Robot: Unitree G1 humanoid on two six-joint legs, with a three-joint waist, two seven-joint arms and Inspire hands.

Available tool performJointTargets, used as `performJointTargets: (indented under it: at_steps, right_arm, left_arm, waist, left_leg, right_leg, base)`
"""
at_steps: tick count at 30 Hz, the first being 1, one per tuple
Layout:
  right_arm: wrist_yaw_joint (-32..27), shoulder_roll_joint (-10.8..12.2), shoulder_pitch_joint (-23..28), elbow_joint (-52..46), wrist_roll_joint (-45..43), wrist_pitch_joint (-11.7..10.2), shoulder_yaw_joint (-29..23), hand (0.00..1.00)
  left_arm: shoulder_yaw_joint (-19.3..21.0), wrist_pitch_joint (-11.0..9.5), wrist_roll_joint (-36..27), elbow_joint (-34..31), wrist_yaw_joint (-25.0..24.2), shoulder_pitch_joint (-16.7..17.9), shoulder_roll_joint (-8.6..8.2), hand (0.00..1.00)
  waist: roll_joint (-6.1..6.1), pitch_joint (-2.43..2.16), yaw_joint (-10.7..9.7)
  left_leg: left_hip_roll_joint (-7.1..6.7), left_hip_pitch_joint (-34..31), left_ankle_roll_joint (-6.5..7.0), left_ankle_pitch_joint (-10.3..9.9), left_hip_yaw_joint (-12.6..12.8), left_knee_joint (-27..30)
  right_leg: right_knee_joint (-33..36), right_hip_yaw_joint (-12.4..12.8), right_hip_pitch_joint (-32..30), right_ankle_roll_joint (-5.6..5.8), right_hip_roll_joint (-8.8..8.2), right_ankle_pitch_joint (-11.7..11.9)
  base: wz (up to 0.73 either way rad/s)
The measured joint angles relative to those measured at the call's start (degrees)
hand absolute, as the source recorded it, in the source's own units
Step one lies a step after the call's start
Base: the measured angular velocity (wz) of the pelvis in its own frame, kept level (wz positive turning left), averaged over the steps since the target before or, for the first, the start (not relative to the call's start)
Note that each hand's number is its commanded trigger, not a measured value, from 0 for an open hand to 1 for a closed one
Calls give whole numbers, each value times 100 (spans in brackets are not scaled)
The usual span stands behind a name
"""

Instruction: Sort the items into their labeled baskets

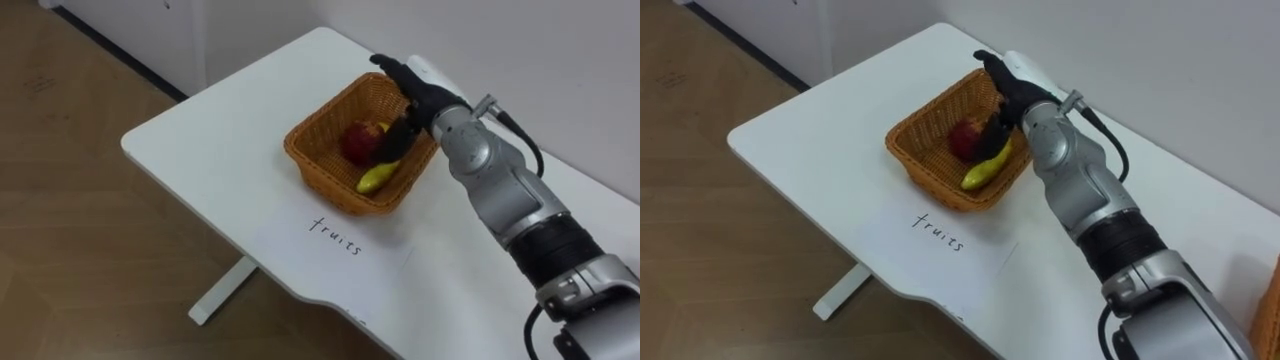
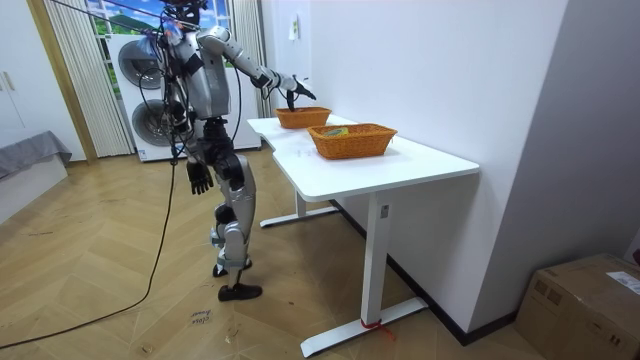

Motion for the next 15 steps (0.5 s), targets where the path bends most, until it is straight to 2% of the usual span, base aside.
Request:
performJointTargets:
  at_steps: [9,12,15]
  right_arm:
    - [-18,-1,33,-74,37,-5,-122,0]
    - [-140,-1,33,-120,251,-26,-402,0]
    - [-224,-2,39,-403,416,-50,-718,0]
  left_arm:
    - [5,5,-7,44,22,29,-20,0]
    - [4,1,-11,32,25,-2,-48,0]
    - [5,-11,-12,33,-6,-6,-100,0]
  waist:
    - [15,0,-56]
    - [55,10,-85]
    - [134,9,-158]
  left_leg:
    - [7,-1,0,-3,42,4]
    - [4,-9,0,-3,43,23]
    - [13,-13,0,-12,107,17]
  right_leg:
    - [6,38,-22,0,0,0]
    - [1,19,-16,0,-1,0]
    - [-15,115,-29,-1,7,0]
  base:
    - [-2]
    - [0]
    - [-9]
